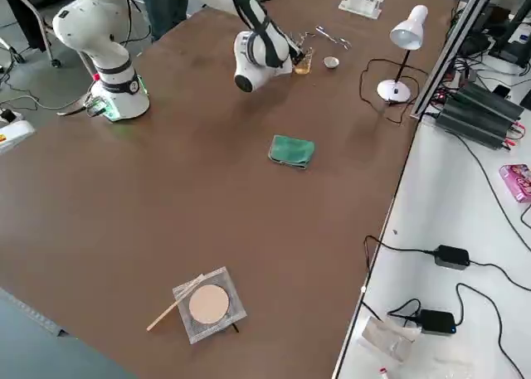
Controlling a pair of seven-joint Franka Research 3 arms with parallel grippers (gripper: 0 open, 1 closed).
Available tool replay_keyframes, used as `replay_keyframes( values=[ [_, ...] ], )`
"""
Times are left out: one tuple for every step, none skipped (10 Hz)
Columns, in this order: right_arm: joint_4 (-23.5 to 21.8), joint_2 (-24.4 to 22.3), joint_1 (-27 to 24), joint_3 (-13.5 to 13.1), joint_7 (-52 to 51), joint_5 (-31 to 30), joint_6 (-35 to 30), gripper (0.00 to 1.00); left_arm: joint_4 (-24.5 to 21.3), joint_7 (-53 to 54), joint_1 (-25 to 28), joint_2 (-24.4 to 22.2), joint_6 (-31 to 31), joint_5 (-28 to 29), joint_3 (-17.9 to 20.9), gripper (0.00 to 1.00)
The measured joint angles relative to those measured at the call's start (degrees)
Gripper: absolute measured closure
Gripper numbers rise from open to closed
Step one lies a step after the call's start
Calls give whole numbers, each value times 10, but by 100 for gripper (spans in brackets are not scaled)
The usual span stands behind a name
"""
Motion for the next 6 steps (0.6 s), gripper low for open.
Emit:
replay_keyframes(
  values=[
    [-14, -3, -34, -1, -2, -50, -14, 61, 0, 0, 0, 0, 0, 0, 0, 0],
    [-28, -6, -69, -1, -2, -99, -27, 61, 0, 0, 1, 0, 0, 0, 1, 0],
    [-40, -9, -106, -1, -7, -151, -38, 61, 1, 0, 1, 0, 0, 0, 1, 0],
    [-47, -10, -144, -2, -11, -206, -49, 61, 2, 0, 1, 0, 0, 0, 1, 0],
    [-50, -10, -185, -2, -12, -262, -65, 61, 4, 0, 1, 0, 0, 0, 1, 0],
    [-51, -10, -226, -3, -13, -320, -80, 61, 7, 0, 1, 0, 0, 0, 1, 0]
  ],
)
